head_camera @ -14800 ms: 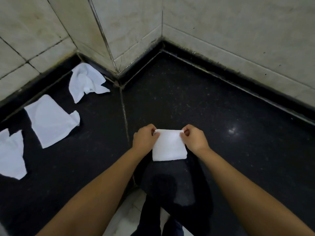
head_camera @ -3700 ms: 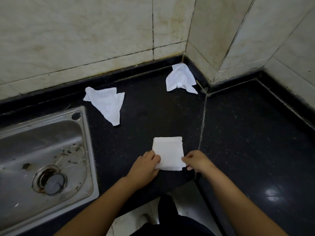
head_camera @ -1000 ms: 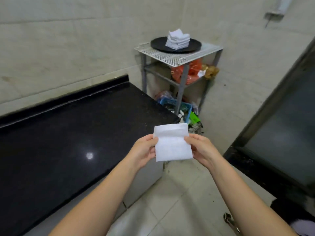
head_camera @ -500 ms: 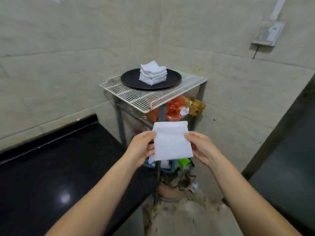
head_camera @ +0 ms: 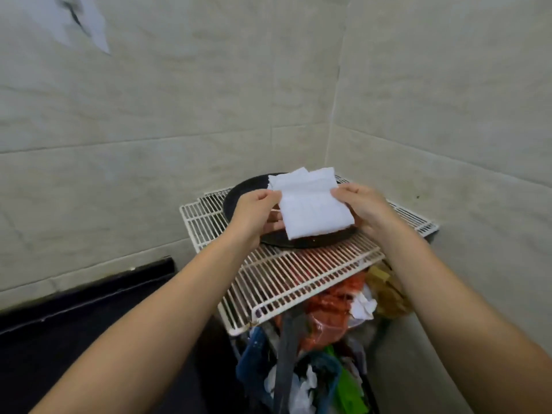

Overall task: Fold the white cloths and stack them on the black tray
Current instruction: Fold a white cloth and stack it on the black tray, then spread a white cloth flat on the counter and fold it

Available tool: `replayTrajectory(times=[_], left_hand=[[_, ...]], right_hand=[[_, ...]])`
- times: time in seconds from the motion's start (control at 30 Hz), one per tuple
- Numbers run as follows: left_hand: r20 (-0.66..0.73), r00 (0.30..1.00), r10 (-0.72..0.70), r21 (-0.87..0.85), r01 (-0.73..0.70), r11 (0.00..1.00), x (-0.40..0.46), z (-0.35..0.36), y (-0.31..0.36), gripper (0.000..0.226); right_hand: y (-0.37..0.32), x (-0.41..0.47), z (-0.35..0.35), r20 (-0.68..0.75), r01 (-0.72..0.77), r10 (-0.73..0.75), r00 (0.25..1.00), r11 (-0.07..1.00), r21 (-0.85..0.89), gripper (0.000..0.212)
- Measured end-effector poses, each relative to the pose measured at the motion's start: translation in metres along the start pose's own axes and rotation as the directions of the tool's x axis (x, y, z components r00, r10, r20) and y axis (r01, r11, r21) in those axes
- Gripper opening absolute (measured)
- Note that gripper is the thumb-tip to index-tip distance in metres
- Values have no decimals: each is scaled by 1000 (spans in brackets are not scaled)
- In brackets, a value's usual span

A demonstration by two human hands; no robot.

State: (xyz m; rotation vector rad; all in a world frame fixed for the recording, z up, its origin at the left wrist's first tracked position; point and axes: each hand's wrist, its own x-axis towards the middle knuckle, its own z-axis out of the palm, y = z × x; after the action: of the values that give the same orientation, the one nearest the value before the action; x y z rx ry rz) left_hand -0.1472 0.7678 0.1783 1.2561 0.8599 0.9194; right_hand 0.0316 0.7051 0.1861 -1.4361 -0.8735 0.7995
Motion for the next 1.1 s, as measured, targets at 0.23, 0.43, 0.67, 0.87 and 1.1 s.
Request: replayTrajectory(times=[0.23, 0.43, 0.67, 0.87, 1.1], left_hand=[[-209, 977, -47, 30, 55, 998, 112, 24, 9, 16], [-313, 944, -109, 63, 135, 989, 133, 19, -20, 21], [-358, 931, -67, 111, 114, 987, 129, 12, -25, 23], [-437, 899, 19, 162, 58, 985, 72, -28, -17, 22], [-589, 801, 106, 275, 75, 959, -121, -154, -30, 19]], right_hand=[[-6, 146, -9, 176, -4, 39, 984, 981, -196, 14], [30, 186, -4, 313, 9, 81, 946, 962, -275, 14], [25, 183, -2, 316, 66, 45, 948, 941, -332, 5], [-24, 134, 27, 214, 427, -370, 904, 792, -436, 27], [-12, -37, 193, 596, 695, -446, 667, 661, -283, 18]])
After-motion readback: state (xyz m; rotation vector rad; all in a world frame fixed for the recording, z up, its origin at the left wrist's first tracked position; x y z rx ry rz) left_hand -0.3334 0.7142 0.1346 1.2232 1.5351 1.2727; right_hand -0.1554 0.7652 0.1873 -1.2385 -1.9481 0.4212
